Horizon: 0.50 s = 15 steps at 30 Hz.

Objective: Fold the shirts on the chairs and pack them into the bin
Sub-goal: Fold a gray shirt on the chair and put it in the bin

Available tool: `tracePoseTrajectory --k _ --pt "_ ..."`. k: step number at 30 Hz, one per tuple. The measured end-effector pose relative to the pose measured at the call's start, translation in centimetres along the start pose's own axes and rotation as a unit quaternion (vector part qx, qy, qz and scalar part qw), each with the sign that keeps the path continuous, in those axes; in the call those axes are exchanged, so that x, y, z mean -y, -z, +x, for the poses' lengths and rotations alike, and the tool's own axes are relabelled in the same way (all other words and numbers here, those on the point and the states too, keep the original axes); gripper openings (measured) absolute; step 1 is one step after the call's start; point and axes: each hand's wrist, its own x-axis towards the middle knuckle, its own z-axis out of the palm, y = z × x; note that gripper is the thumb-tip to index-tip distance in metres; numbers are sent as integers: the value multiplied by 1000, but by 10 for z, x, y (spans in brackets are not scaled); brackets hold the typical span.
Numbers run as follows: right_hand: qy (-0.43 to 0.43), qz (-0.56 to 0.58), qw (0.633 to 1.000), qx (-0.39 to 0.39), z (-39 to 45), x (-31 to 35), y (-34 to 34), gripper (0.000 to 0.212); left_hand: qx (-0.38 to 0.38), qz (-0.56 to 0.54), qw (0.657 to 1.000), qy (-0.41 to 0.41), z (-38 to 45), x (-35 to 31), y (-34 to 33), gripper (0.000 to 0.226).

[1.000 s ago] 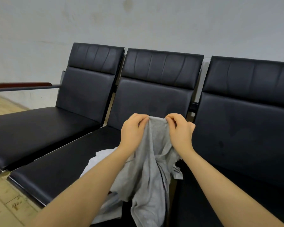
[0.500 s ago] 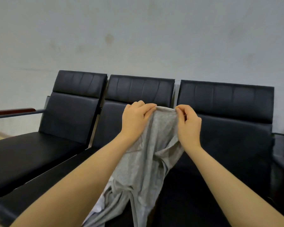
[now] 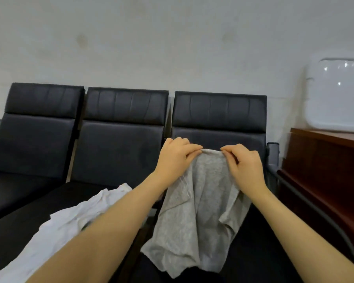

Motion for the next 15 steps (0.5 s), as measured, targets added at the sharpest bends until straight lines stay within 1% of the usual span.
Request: tracePoseTrajectory --k 2,3,5,7,9,11,13,15 --pt "-46 -21 997 56 -31 -18 1 12 76 16 997 24 -26 -12 -24 18" --pt "-74 -36 992 92 -48 -26 0 12 140 25 989 46 -40 -19 -33 18" --pt "-134 -74 971 183 -82 -38 -4 17 277 43 955 98 -70 -27 -52 28" --pt "-179 -101 944 258 -117 -48 -7 22 366 38 919 139 -101 -36 -63 35" --pt "-201 -94 924 310 -149 -56 -9 25 419 11 893 161 -127 -47 -68 37" --pt "-205 -64 911 351 -175 -60 -10 27 464 -14 872 155 -148 -59 -70 36" --pt "-209 -5 910 357 -194 -59 -13 26 483 -38 862 149 -163 -72 -70 36" --pt "-199 39 908 367 -208 -58 -14 29 488 -53 859 148 -173 -84 -68 40"
